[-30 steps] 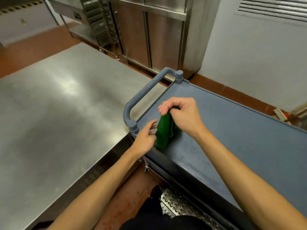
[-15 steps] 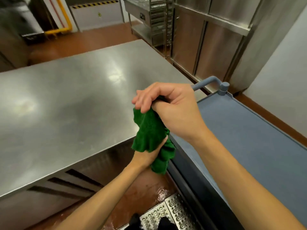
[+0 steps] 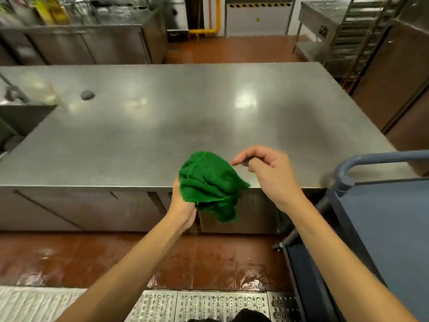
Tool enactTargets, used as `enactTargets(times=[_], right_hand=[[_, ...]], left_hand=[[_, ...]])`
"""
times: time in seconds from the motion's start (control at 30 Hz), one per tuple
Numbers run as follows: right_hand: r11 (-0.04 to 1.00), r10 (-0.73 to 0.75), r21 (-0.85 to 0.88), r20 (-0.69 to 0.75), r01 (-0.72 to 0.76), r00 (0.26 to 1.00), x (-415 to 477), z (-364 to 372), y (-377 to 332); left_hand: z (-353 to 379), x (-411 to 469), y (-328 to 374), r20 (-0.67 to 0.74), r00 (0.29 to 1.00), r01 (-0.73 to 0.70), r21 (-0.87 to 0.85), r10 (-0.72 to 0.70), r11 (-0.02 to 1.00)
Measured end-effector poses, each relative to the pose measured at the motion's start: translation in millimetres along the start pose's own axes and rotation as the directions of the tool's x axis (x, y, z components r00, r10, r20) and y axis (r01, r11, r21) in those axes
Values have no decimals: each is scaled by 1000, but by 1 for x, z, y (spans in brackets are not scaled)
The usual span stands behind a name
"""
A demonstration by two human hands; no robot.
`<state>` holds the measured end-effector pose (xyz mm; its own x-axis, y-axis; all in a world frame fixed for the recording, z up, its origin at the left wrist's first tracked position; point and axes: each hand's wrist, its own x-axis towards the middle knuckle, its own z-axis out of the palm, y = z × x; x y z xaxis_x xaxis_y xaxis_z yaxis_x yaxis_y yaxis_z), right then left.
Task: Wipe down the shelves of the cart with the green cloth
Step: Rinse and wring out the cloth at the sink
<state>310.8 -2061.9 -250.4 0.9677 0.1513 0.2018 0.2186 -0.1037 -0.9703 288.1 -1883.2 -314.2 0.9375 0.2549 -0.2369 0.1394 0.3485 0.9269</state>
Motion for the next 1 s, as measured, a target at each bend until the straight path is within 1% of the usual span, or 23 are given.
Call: enactTargets(times=[0.1, 0.17, 0.23, 0.27, 0.33, 0.4, 0.47, 0.57, 0.67, 0.7, 0.73, 0.83, 0.9, 1.0], right_hand=[[998, 60, -24, 154, -57, 986, -1, 74, 8], [994, 88, -91, 288, -65, 954, -3, 126, 10], [985, 118, -162, 386, -59, 915, -5, 180, 6], [984, 124, -170, 427, -55, 896, -7, 206, 4], [992, 117, -108, 511, -72, 852, -11, 258, -1], [998, 62, -22, 598, -62, 799, -13, 307, -2], [998, 53, -5, 665, -66, 745, -14, 351, -3], [994, 71, 4, 725, -108, 685, -16, 409, -5], [994, 60, 16, 755, -110, 653, -12, 464, -3], [993, 63, 16, 767, -118, 638, -9, 482, -1], [991, 76, 8, 781, -133, 619, -6, 500, 1], [984, 127, -35, 822, -173, 556, 5, 555, 5], [982, 135, -39, 826, -184, 547, 14, 593, 10], [969, 187, -60, 816, -240, 547, 26, 654, 20]], left_hand=[[-68, 3, 30, -76, 996, -51, -17, 49, 999], [-118, 2, 49, -130, 989, -80, -19, 77, 997], [-166, 0, 68, -165, 979, -117, 5, 116, 993], [-190, -1, 75, -182, 975, -130, 20, 131, 991], [-234, -6, 88, -211, 964, -157, 34, 161, 987], [-270, -13, 101, -244, 949, -199, 22, 198, 980], [-300, -22, 113, -320, 923, -226, -8, 212, 974], [-344, -33, 129, -420, 892, -235, -113, 168, 965], [-386, -45, 146, -437, 890, -221, -172, 127, 960], [-399, -47, 150, -438, 890, -222, -166, 130, 961], [-413, -47, 154, -440, 886, -223, -125, 148, 967], [-456, -40, 165, -432, 875, -195, 101, 220, 976], [-486, -30, 170, -409, 878, -178, 203, 248, 963], [-542, -7, 178, -365, 896, -155, 272, 251, 950]])
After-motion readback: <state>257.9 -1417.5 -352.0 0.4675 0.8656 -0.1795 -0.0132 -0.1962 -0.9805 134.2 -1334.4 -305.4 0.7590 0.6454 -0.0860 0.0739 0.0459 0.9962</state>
